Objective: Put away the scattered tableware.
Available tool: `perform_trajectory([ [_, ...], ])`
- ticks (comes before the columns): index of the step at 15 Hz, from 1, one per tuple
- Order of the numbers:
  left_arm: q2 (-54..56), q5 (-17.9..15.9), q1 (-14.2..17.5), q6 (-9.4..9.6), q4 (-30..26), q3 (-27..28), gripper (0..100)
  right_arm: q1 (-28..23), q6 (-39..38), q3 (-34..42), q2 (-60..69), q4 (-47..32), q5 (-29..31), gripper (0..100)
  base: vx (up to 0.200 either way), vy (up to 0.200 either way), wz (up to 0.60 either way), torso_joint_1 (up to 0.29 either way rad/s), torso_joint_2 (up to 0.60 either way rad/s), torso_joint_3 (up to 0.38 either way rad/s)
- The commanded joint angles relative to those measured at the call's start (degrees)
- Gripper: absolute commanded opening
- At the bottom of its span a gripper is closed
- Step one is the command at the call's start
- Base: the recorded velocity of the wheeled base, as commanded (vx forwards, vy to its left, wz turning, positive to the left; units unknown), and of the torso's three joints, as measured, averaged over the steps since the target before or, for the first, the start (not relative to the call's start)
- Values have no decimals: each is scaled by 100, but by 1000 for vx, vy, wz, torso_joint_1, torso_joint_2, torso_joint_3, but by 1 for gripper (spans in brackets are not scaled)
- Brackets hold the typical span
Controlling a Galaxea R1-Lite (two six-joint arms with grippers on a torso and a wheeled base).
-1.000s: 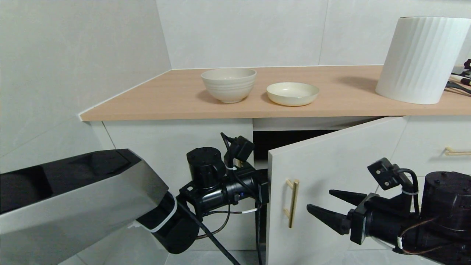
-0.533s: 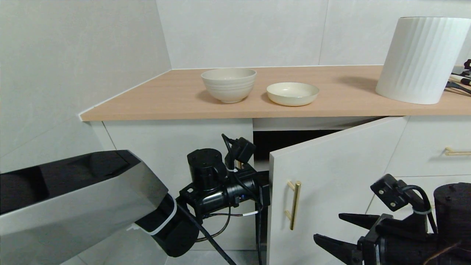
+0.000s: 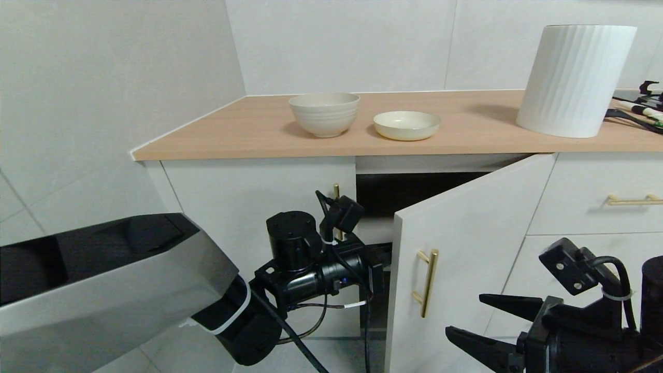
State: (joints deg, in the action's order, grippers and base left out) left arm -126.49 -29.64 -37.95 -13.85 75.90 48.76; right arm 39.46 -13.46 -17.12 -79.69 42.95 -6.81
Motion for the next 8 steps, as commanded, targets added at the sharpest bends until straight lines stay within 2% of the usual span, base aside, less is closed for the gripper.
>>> perform_trajectory([
  [1, -16, 10, 7, -4, -5, 28, 0, 0, 1, -2, 24, 3, -4, 100, 0, 0, 0, 0, 0, 0],
  [8, -130, 10, -37, -4, 4, 142, 0, 0, 1, -11, 6, 3, 5, 100, 0, 0, 0, 0, 0, 0],
])
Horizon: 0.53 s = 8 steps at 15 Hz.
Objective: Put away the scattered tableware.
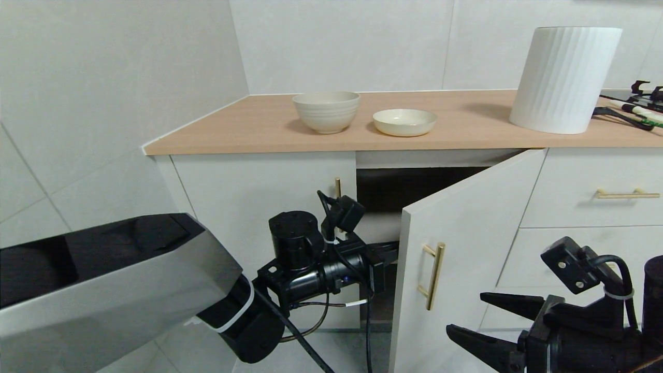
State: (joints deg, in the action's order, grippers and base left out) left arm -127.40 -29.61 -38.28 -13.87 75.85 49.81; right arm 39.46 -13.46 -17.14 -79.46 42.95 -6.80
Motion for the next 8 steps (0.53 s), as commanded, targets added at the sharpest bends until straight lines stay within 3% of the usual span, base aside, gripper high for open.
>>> perform_trajectory([
  [1, -74, 8, -13, -1, 9, 55, 0, 0, 1, 0, -17, 3, 3, 100, 0, 0, 0, 0, 0, 0],
  [6, -127, 8, -22, -1, 9, 108, 0, 0, 1, -9, -35, 3, -5, 100, -200, 0, 0, 5, 4, 2],
  [8, -197, 8, -22, -1, 18, 178, 0, 0, 1, -9, -43, 3, -5, 100, 0, 0, 0, 0, 0, 0],
])
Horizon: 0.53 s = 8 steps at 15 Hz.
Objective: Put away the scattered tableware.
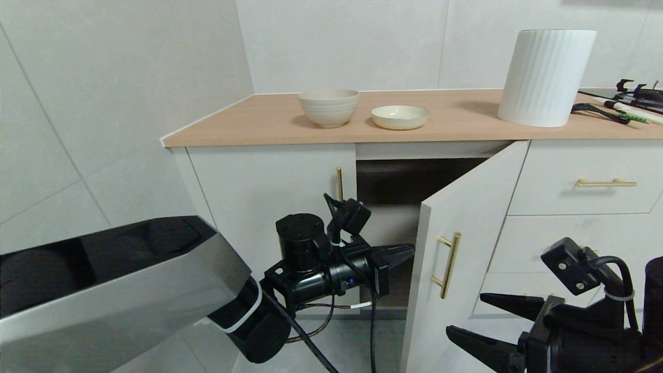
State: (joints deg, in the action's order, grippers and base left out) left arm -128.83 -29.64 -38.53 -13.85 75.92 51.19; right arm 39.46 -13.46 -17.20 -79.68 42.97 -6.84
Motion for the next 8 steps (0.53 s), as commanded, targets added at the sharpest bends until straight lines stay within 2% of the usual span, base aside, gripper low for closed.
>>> perform_trajectory([
  [1, -72, 10, 4, -4, 1, 49, 0, 0, 1, -3, -21, 1, -2, 100, 0, 0, 0, 0, 0, 0],
  [5, -230, 63, 4, -13, 1, 269, 0, 0, 1, -3, -21, 1, -2, 100, 0, 0, 0, 0, 0, 0],
  [8, -529, 784, -110, -4, 10, 814, 0, 79, 1, -3, -13, 1, -2, 100, 0, 0, 0, 0, 0, 0],
])
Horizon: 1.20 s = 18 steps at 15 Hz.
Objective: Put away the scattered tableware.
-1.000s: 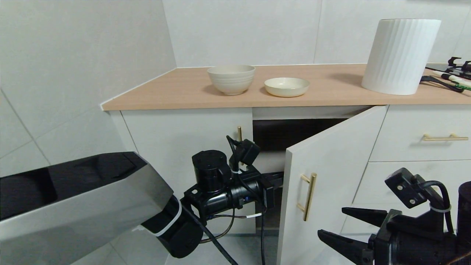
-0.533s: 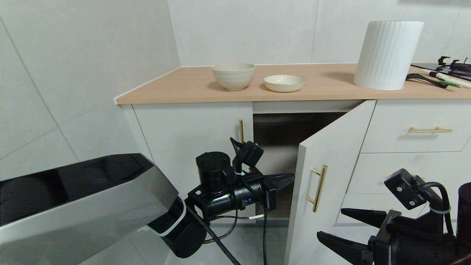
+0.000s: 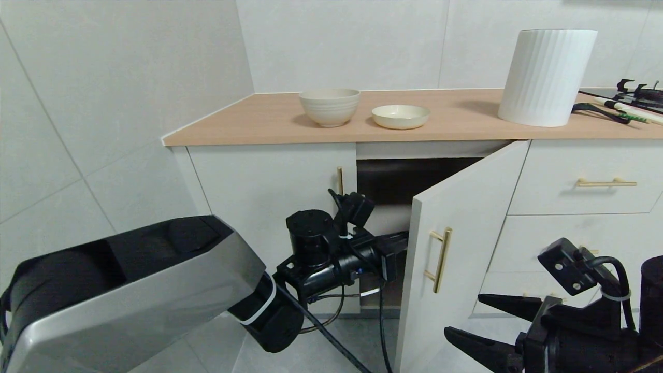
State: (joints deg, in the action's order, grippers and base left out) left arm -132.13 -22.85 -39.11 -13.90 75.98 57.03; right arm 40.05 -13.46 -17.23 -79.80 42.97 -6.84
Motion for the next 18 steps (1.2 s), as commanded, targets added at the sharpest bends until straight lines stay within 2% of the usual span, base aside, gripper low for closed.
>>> perform_trajectory([
  [1, -269, 386, -132, 1, 13, 362, 0, 38, 1, 0, -1, 1, -2, 100, 0, 0, 0, 0, 0, 0],
  [3, -172, 404, -361, -17, 154, 230, 0, 56, -8, 9, 26, 9, -2, 100, 0, 0, 0, 0, 0, 0],
  [5, 30, 184, -712, -298, 628, -113, 0, 170, -96, 9, 193, 9, -98, 100, 0, 0, 0, 0, 0, 0],
  [6, 381, -475, -1187, -939, 1103, -693, 0, 302, -307, 26, 500, 1, -353, 100, 0, 0, 0, 0, 0, 0],
  [7, 583, -906, -1345, -1203, 1270, -1062, 0, 346, -333, 61, 703, -26, -599, 100, 0, 0, 0, 0, 0, 0],
  [8, 680, -1108, -1371, -1159, 1366, -1326, 0, 346, -333, 114, 958, -219, -977, 100, 0, 0, 0, 0, 0, 0],
  [9, 663, -1099, -1231, -1115, 1358, -1299, 0, 346, -333, 79, 1151, -474, -1188, 100, 0, 0, 0, 0, 0, 0],
  [11, 619, -1099, -871, -1115, 1331, -1194, 0, 346, -315, -26, 1256, -773, -1294, 100, 0, 0, 0, 0, 0, 0],
  [13, 733, -1099, -624, -1089, 997, -1150, 0, 337, -315, -62, 1221, -782, -1258, 100, 0, 0, 0, 0, 0, 0],
  [15, 882, -1090, -405, -799, 488, -1106, 0, 311, -315, -114, 1177, -790, -1127, 100, 0, 0, 0, 0, 0, 0],
  [16, 882, -1090, -405, -799, 488, -1106, 0, 311, -315, -114, 1177, -790, -1127, 100, 0, 0, 0, 0, 0, 0],
  [17, 1287, -1073, -27, -421, -57, -1124, 0, 311, -307, -176, 914, -782, -599, 100, 0, 0, 0, 0, 0, 0],
  [18, 1454, -1055, 79, -412, -216, -1141, 0, 320, -307, -229, 861, -782, -476, 100, 0, 0, 0, 0, 0, 0],
])
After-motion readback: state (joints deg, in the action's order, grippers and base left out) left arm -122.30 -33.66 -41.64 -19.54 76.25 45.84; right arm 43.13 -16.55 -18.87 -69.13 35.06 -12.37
